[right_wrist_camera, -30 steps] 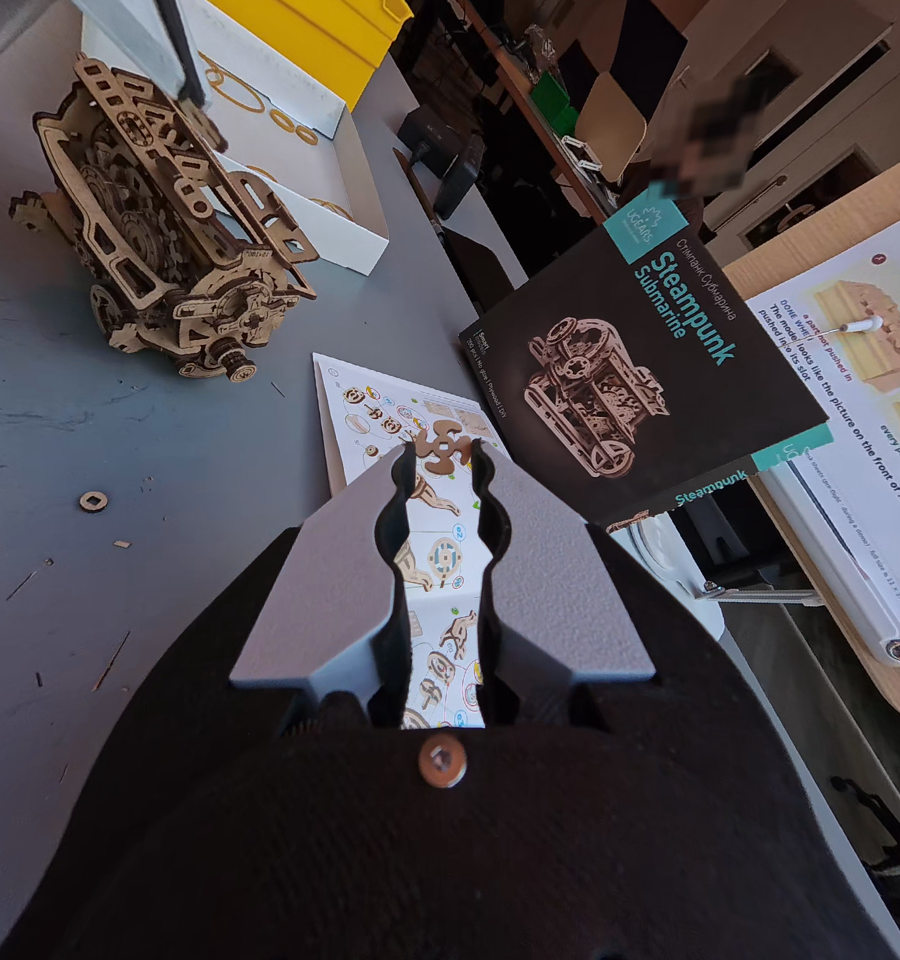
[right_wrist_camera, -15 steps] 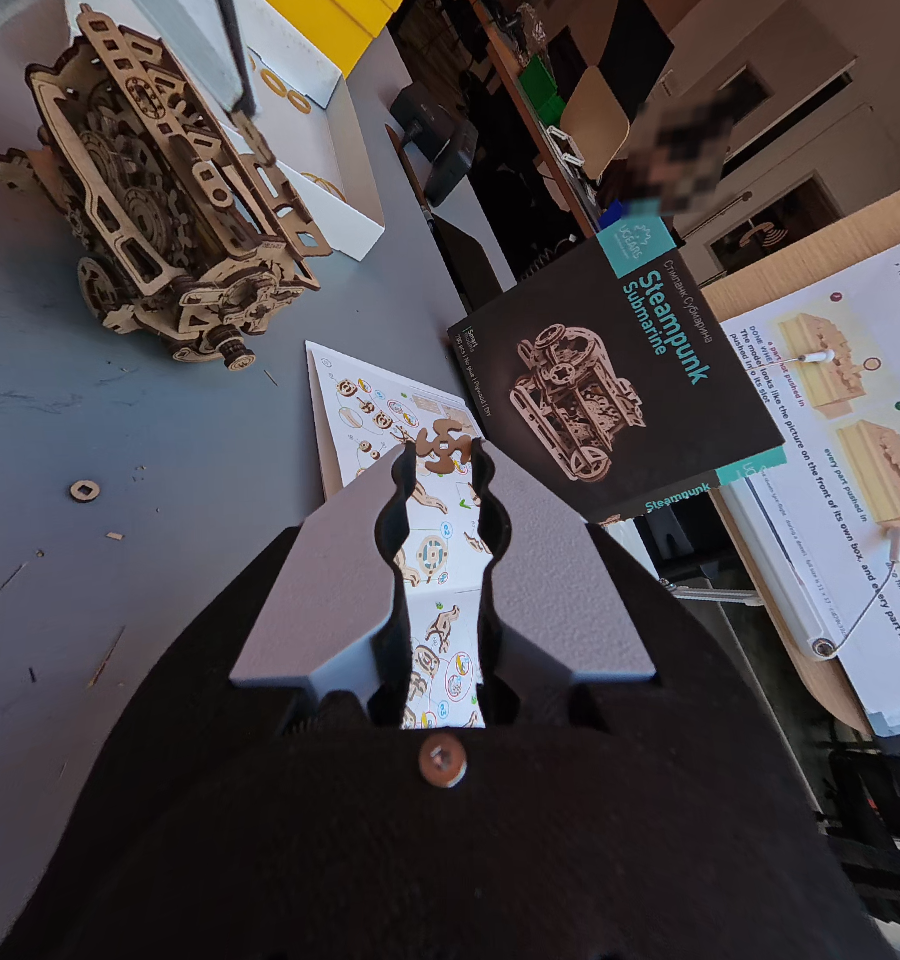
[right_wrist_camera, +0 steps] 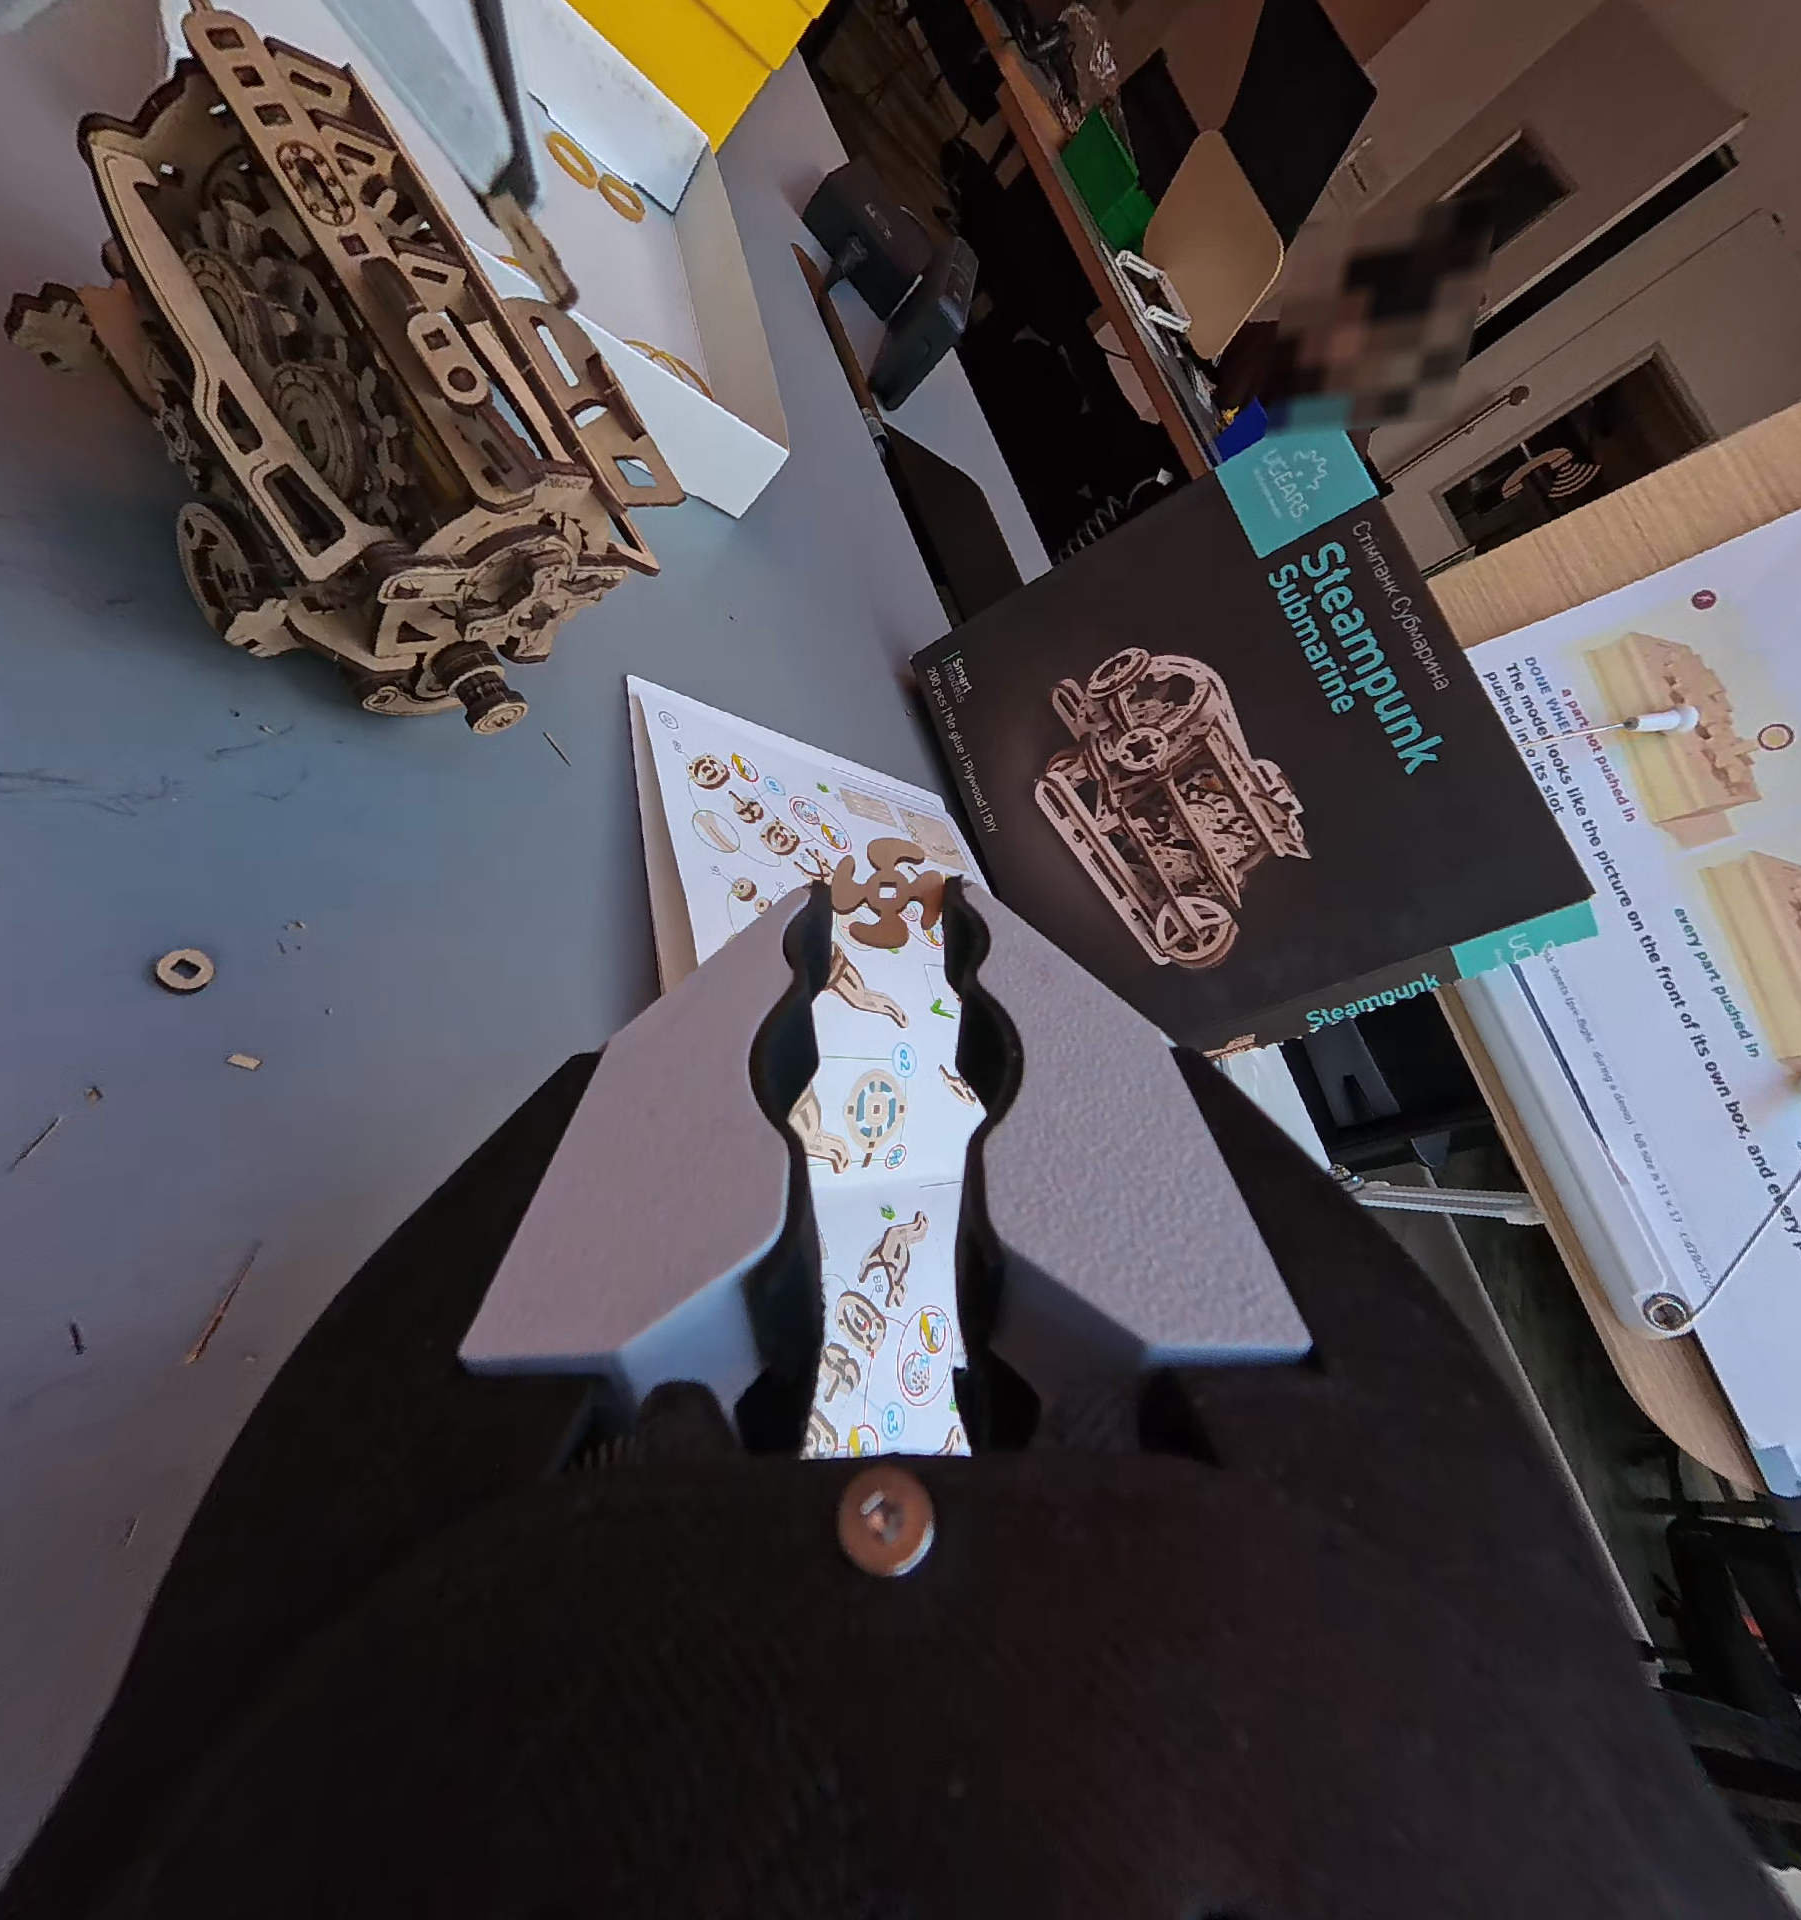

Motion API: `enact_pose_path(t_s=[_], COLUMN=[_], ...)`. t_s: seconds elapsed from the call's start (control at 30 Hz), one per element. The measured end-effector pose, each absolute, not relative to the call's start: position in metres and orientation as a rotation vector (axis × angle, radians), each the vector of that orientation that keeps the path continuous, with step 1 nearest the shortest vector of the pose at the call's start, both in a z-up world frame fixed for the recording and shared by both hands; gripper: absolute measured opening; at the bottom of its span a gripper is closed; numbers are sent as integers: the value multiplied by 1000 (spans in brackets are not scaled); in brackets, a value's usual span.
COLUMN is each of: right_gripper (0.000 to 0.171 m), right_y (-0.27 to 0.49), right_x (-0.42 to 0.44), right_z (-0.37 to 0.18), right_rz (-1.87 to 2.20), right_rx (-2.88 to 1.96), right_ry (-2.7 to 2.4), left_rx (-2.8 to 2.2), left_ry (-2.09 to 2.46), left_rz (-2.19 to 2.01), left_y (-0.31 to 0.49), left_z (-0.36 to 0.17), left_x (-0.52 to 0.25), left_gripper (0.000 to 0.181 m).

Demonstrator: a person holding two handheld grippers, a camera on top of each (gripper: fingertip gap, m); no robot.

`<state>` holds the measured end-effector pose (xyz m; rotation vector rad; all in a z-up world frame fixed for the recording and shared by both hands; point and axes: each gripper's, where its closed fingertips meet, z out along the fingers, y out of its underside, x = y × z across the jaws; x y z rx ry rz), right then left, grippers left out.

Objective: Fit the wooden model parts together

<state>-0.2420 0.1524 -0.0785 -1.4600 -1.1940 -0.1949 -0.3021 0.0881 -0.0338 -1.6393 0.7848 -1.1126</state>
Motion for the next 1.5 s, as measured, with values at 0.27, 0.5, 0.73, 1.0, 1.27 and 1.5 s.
enact_pose_path(t_s=[0.27, 0.5, 0.73, 1.0, 1.27, 1.5], right_gripper=[20, 20, 21, 21, 20, 20], right_y=[123, 96, 94, 97, 104, 105], right_x=[-269, -294, -297, -296, -299, -302], right_z=[-55, -45, -44, -46, -49, -52], right_rz=[-322, -385, -387, -411, -423, -382], right_rx=[-1302, -1218, -1235, -1256, -1282, -1316], right_ry=[-1289, -1344, -1344, -1347, -1343, -1338], left_rx=[-1583, -1485, -1502, -1524, -1568, -1600], left_ry=[815, 940, 996, 981, 930, 889], left_rz=[-985, -660, -507, -459, -480, -548], left_y=[87, 82, 84, 88, 95, 97], left_z=[-28, -28, -40, -44, -46, -47], left_x=[-303, -297, -294, -295, -297, -298], left_gripper=[1, 1, 1, 1, 1, 1])
